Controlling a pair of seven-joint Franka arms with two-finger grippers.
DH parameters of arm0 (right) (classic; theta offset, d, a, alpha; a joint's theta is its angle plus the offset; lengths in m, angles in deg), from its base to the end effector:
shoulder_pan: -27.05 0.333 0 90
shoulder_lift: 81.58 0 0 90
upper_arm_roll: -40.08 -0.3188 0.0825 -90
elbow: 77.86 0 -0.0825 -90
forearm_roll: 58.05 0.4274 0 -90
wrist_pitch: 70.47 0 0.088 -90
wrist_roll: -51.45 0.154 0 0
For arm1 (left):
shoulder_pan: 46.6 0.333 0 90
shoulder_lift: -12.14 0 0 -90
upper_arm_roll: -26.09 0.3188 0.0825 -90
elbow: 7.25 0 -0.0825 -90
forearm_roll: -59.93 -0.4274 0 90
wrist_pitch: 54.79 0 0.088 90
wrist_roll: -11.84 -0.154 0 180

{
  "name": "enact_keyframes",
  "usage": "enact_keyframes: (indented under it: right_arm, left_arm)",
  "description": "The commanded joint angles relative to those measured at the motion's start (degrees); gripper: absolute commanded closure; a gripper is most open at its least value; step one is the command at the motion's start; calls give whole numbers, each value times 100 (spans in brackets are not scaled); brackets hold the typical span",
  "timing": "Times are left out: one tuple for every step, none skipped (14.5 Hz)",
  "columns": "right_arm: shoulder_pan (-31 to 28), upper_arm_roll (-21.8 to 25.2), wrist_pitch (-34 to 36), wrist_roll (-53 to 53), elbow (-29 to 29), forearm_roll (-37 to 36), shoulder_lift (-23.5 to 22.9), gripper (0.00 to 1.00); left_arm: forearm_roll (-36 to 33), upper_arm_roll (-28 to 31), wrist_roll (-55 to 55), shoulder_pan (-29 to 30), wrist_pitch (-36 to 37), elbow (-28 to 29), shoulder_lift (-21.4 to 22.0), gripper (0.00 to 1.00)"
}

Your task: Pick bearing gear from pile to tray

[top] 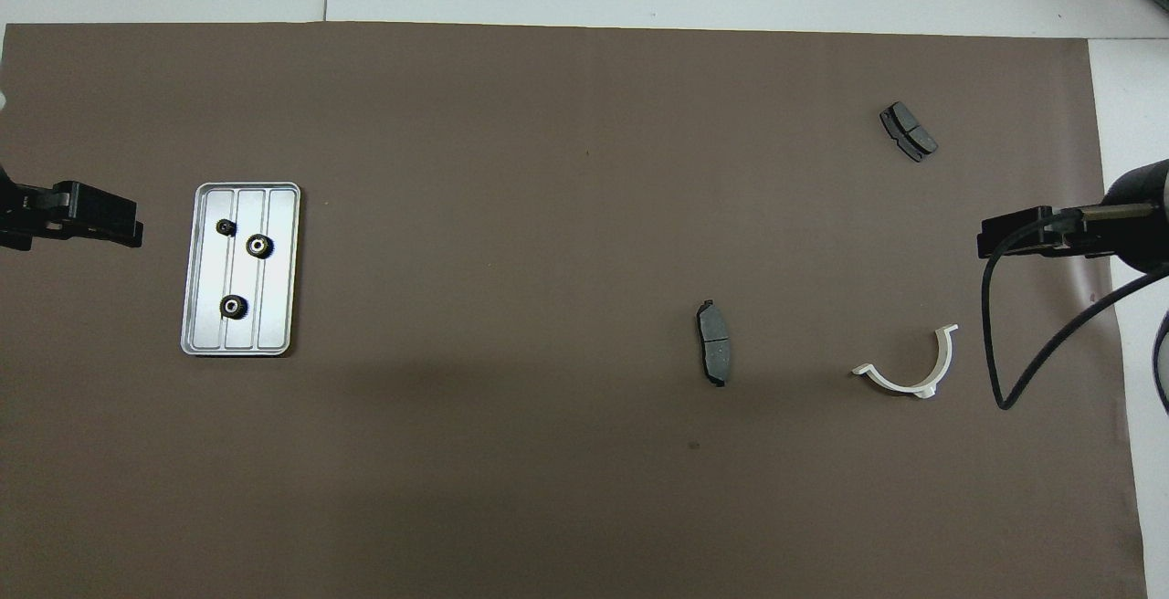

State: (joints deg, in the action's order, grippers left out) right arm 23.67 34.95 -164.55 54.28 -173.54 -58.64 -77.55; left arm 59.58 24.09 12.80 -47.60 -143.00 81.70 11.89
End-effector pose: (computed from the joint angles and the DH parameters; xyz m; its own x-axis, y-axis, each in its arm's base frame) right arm 0.5837 0.0177 0.5767 0.9989 -0.0181 0.0429 -0.0187 -0.9997 0.0145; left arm 0.5947 -0.0302 0.5844 0.9992 -0.0354 -0.0172 -0.0355 -0.9993 -0.0062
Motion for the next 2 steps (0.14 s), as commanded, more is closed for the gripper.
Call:
enact_keyframes:
  right_arm:
    - [-93,-23,-67,-152,-64,103,89,0]
    - [-84,-23,-49,-152,-64,103,89,0]
  left_arm:
    - [87,24,-78,21,5,202,157,0]
    - [78,33,-79,21,5,211,157,0]
